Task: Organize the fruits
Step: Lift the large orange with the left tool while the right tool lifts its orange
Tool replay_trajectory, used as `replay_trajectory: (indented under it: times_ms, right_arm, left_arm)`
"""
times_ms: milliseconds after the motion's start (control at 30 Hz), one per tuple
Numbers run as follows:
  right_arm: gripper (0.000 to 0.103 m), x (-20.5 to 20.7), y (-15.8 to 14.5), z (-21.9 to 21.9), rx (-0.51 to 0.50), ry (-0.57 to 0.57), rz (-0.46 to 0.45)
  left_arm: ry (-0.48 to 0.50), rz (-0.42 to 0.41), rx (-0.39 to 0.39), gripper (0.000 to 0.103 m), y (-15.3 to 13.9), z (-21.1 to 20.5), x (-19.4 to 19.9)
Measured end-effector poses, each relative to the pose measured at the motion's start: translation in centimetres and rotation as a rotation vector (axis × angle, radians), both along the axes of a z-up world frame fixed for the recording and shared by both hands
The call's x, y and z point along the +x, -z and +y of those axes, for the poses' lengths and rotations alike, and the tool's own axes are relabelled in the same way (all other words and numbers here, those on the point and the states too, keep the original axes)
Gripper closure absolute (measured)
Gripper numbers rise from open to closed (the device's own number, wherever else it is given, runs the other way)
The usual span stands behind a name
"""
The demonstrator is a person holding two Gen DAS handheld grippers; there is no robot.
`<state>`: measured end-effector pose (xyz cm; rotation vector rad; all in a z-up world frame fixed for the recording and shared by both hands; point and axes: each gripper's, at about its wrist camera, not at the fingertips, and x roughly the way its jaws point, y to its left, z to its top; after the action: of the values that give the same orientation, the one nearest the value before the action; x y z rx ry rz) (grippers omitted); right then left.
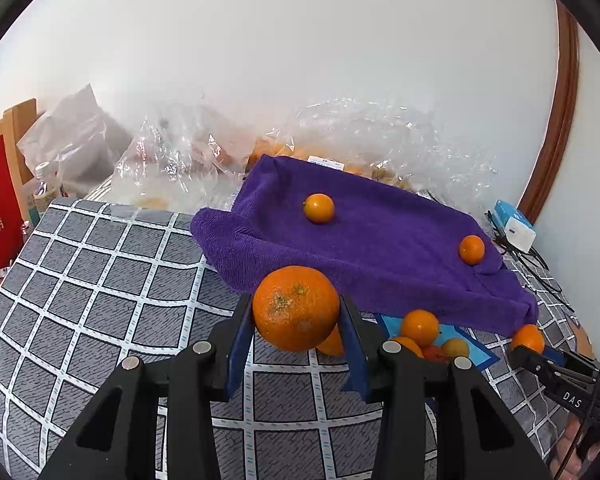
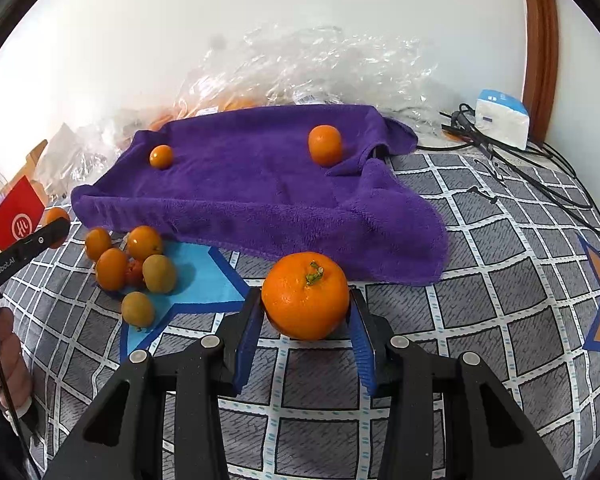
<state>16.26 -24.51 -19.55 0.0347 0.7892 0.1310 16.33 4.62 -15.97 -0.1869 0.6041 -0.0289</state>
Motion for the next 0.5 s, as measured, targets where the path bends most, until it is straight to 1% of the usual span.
replay_trajectory:
  times_ms: [300,433,500]
  right_arm:
    - [0.061,-0.09,-0.17,0.10,-0.006,-0.016,-0.008]
    - [0.061,-0.26,-0.37,-0.24,0.015,-0.014,-0.022]
    - [0.061,-0.28,-0.41,-0.10,0.008,-0.014,-0.024]
  left_arm:
    - [0.014,-0.062,0.019,0.063,-0.66,-0.52,-0.86]
    - [-0.004,-0.086,0.031,0.063,-0.92,-0.61,-1.12]
    - [-0.012,-0.090,0.031,0.063,-0.97,-0.48,-1.13]
